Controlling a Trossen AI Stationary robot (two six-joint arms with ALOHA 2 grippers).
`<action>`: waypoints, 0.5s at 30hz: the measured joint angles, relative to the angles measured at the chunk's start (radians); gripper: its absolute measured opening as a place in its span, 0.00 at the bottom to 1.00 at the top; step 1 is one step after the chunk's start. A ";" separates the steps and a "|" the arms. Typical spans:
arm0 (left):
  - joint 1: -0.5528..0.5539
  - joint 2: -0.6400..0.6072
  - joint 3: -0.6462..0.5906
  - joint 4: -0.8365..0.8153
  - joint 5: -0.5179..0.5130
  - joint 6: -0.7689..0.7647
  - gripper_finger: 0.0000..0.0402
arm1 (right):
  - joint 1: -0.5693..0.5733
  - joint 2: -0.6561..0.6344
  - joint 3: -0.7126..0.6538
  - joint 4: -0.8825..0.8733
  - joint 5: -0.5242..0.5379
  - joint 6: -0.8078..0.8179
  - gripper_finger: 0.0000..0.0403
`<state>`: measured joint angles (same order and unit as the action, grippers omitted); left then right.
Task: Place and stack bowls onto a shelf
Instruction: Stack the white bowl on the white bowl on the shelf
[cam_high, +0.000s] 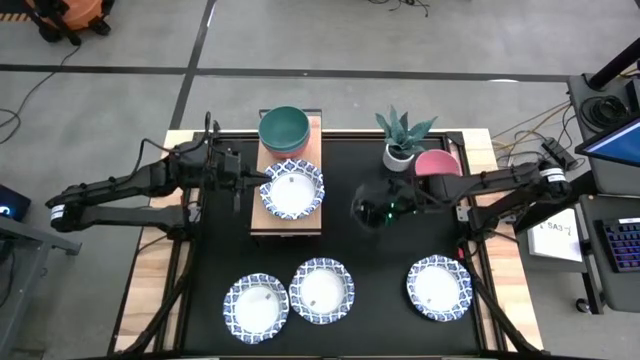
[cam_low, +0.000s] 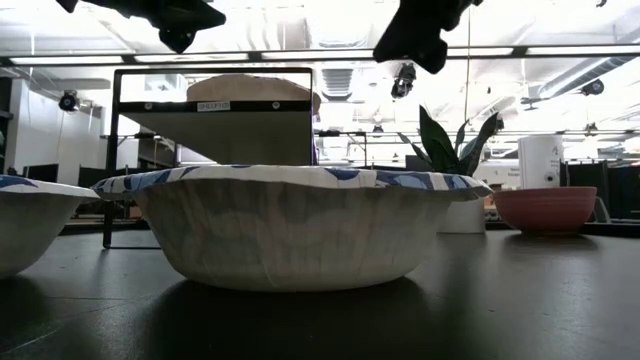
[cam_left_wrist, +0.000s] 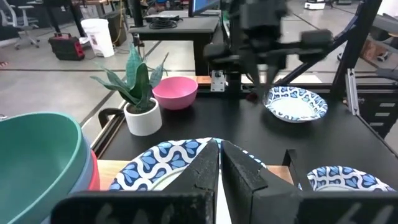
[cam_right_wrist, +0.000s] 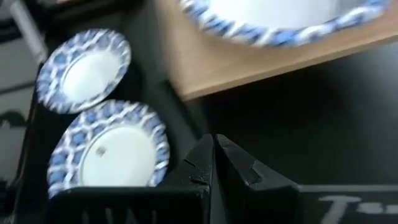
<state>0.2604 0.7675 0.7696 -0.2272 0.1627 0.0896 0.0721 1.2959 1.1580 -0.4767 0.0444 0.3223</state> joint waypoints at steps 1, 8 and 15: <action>0.000 0.001 0.000 0.000 0.000 0.002 0.00 | 0.021 0.010 0.000 0.000 0.000 0.001 0.02; 0.000 0.001 0.000 0.002 -0.001 0.023 0.00 | 0.123 0.173 0.149 -0.138 0.036 0.054 0.02; 0.000 -0.008 0.000 -0.003 -0.003 0.026 0.00 | 0.126 0.349 0.341 -0.355 -0.067 0.019 0.02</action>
<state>0.2607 0.7599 0.7696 -0.2303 0.1596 0.1158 0.1978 1.6451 1.4987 -0.8314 -0.0226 0.3411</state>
